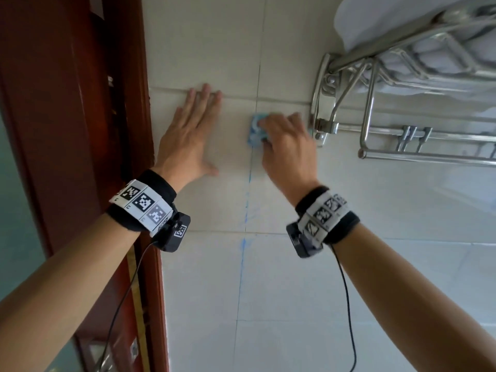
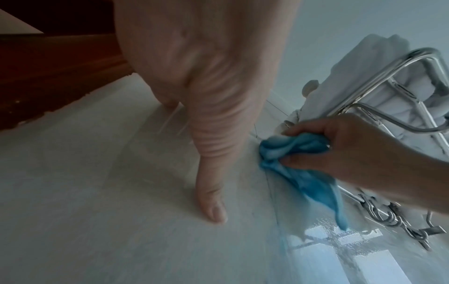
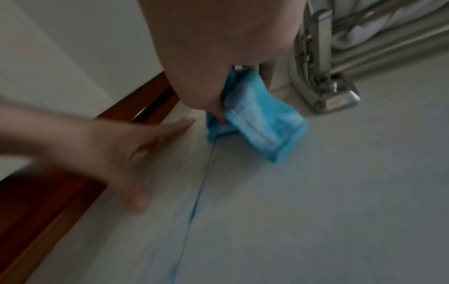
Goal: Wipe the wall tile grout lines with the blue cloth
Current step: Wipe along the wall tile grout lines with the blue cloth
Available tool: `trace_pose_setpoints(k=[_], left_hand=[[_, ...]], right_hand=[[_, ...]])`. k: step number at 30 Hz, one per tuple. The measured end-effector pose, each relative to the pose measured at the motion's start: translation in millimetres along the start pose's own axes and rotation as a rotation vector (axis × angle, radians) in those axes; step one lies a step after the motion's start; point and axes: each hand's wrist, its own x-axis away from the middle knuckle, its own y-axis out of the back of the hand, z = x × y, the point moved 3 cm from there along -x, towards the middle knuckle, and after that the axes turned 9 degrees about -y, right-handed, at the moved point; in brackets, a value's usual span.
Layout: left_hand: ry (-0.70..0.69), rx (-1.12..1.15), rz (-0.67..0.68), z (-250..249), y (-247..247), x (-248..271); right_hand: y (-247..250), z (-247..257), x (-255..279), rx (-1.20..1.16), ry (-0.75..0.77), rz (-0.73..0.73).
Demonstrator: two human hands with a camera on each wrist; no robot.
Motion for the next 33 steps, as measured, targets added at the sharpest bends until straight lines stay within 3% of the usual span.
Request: trace_pose_setpoints(k=[3, 5, 9, 11, 13, 16, 19, 23, 28, 31, 33], left_hand=[[0.006, -0.015, 0.012, -1, 0, 0], [0.008, -0.014, 0.012, -1, -1, 1], [0.005, -0.032, 0.002, -3, 1, 2], [0.009, -0.031, 0.004, -5, 2, 2], [0.010, -0.031, 0.008, -6, 3, 2], [0.015, -0.031, 0.005, -4, 2, 2], [0.026, -0.040, 0.019, -5, 1, 1], [0.023, -0.036, 0.006, -4, -1, 2], [0.018, -0.041, -0.001, -8, 1, 3], [0.018, -0.044, -0.002, -7, 2, 3], [0.008, -0.048, 0.000, -6, 1, 2]], right_hand=[[3, -2, -24, 0.021, -0.043, -0.090], [-4, 0, -8, 0.025, -0.032, -0.083], [-20, 5, 63, 0.009, 0.135, 0.099], [-17, 4, 73, 0.020, 0.147, 0.161], [-11, 2, 50, 0.025, 0.083, 0.166], [5, -5, -13, 0.018, -0.087, 0.000], [13, -12, -45, 0.010, -0.123, -0.041], [2, -2, -5, 0.058, -0.015, -0.026], [-26, 7, 85, 0.090, 0.219, 0.269], [-19, 8, 68, 0.086, 0.151, 0.281], [-8, 8, 36, 0.063, 0.043, 0.174]])
